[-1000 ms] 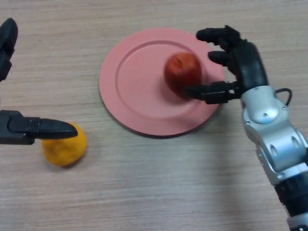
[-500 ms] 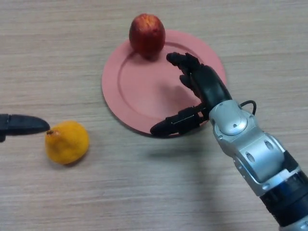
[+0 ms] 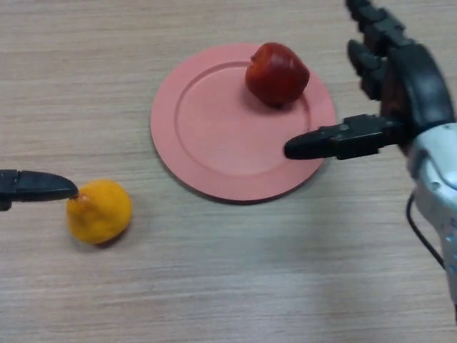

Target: Pick up the red apple and place it on the plate

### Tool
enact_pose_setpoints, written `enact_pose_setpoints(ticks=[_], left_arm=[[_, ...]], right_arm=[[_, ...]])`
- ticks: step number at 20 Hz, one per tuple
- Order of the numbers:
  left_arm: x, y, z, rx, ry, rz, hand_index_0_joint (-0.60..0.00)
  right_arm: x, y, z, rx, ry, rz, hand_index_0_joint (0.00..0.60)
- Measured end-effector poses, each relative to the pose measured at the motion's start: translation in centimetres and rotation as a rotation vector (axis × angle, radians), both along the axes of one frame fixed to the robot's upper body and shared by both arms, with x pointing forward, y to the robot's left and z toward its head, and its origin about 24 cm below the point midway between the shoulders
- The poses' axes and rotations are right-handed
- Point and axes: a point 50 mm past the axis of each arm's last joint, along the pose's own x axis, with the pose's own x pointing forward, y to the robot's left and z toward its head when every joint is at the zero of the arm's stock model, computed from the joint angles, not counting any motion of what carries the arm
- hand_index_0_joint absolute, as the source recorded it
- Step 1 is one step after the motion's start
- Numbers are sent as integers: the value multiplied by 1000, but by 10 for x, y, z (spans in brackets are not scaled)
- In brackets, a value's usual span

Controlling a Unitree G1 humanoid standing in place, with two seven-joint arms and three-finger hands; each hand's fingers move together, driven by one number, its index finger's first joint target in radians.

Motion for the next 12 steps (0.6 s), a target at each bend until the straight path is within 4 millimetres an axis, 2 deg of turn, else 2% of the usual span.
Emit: enact_pose_setpoints(ticks=[2,5,9,12], left_arm=[[3,0,-4,4,27,-36,0],[16,7,-27,-40,133,-38,0],[21,7,-33,-30,142,-28,0],[25,3,-37,2,166,-26,0]], right_arm=[[-14,-8,2,46,-13,17,0],[-29,-23,0,51,-3,29,0],[-47,-50,4,17,-31,-29,0],[-52,-52,1,9,-15,-32,0]])
